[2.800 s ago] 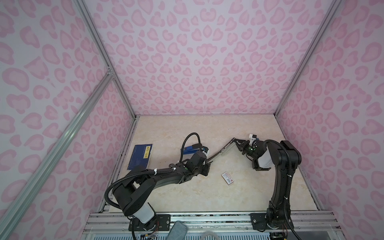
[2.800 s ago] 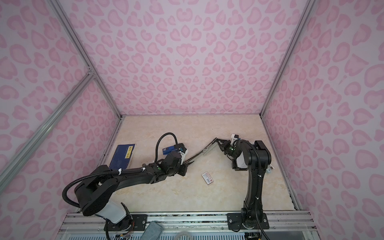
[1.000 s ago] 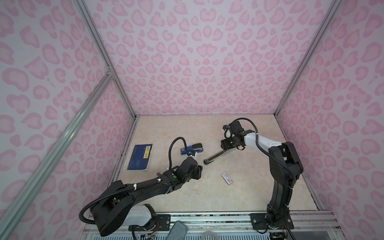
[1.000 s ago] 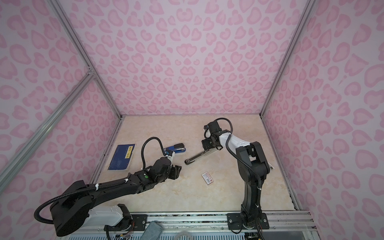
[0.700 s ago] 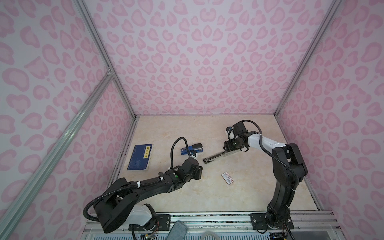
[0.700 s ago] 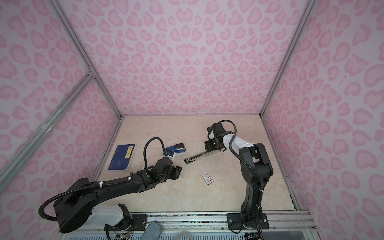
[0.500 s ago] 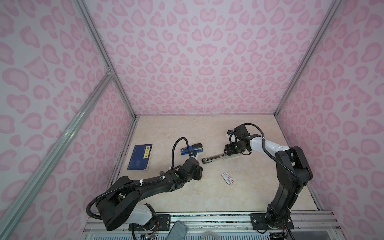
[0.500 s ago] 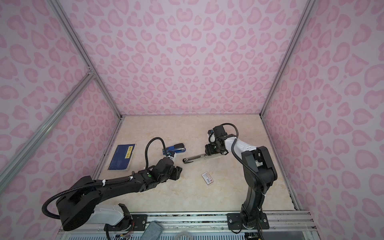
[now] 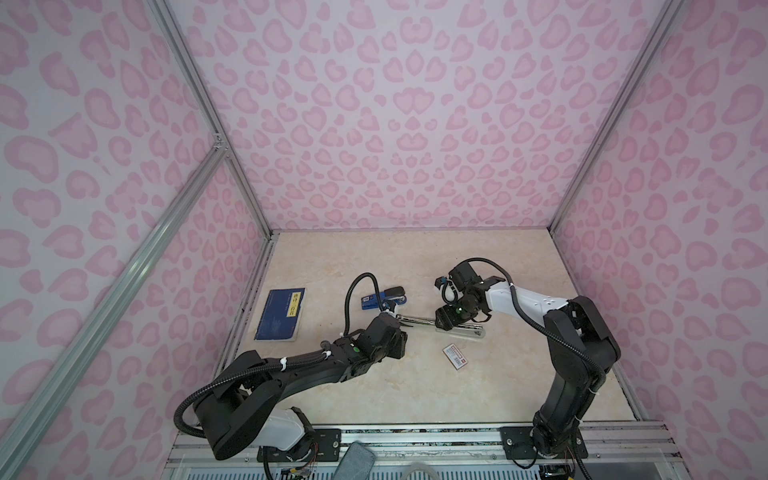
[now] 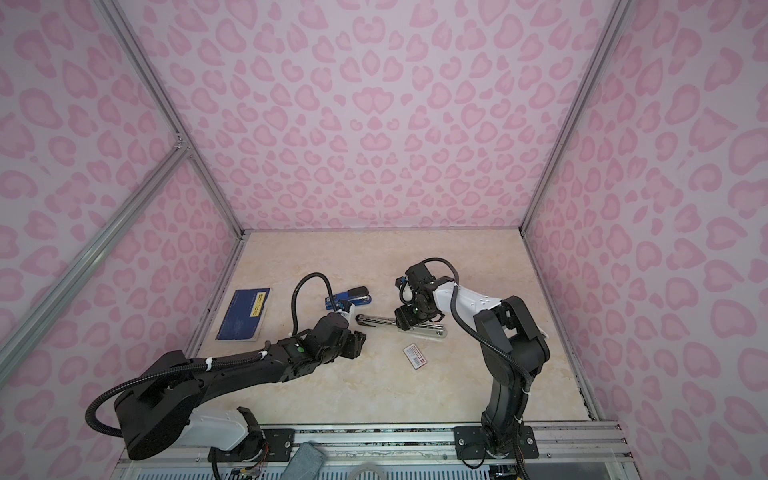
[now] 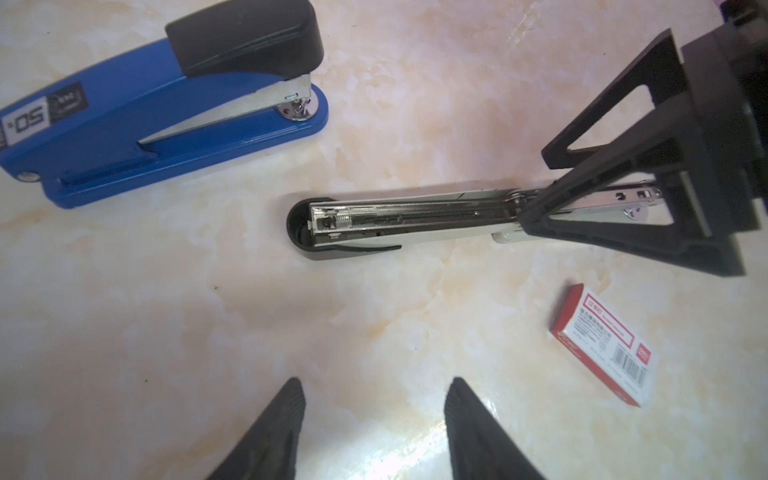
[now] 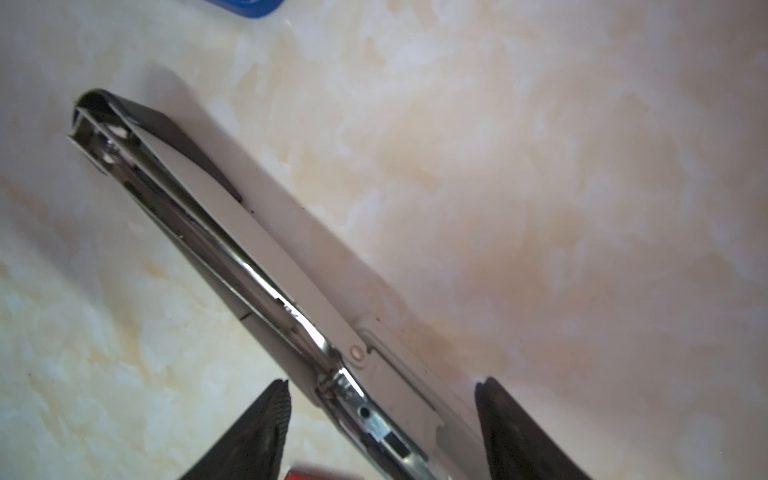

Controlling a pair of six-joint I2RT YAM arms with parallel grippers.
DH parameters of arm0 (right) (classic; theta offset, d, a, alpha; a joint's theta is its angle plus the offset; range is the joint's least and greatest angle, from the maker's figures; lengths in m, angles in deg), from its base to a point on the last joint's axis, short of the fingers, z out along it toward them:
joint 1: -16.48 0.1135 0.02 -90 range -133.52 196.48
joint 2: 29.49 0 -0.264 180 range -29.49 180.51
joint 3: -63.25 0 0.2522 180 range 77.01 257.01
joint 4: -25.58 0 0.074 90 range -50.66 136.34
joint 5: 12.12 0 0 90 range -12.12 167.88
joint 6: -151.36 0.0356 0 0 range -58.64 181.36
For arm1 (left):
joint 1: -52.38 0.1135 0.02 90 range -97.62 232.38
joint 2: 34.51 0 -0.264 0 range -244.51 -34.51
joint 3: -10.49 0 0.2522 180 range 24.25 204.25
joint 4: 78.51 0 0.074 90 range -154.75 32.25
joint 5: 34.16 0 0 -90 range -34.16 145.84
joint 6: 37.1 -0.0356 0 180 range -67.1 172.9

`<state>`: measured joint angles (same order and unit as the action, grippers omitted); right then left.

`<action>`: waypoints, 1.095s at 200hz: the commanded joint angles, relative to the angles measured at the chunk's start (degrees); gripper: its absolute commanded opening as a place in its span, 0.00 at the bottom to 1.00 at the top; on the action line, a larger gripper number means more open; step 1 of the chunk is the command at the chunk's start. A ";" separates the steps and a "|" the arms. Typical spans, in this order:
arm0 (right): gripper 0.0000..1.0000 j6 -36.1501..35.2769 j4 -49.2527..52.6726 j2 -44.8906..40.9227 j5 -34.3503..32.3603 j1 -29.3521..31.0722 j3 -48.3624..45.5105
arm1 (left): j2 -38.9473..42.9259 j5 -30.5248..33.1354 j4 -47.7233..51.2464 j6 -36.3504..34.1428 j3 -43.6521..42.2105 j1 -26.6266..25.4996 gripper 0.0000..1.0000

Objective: Load the staples into the stapler

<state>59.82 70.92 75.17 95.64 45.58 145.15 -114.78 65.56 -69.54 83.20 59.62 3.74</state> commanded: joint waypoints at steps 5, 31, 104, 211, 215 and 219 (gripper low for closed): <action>0.73 -3.87 3.34 2.61 -2.16 2.04 2.10 | 0.22 0.92 -0.01 0.08 0.04 0.08 0.58; 0.69 -4.04 3.68 4.54 -4.72 3.35 2.89 | 0.29 1.01 0.11 0.11 0.04 0.19 0.58; 0.42 0.91 -2.80 1.98 -13.75 -2.28 -0.14 | 0.05 0.57 0.49 -0.42 0.53 0.64 0.58; 0.19 15.33 -2.74 10.66 -12.06 -9.56 11.48 | -0.03 0.11 0.67 0.09 0.88 0.65 0.57; 0.18 16.36 -2.74 10.88 -11.82 -9.48 11.99 | 0.07 0.19 0.79 0.10 0.84 0.69 0.57; 0.19 17.32 -2.74 11.20 -11.86 -9.31 12.48 | 0.11 0.28 0.88 0.23 0.82 0.70 0.57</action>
<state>69.83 68.14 84.59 82.35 35.96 155.58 -115.26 65.28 -69.06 82.81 60.50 4.37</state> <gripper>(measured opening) 0.227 0.573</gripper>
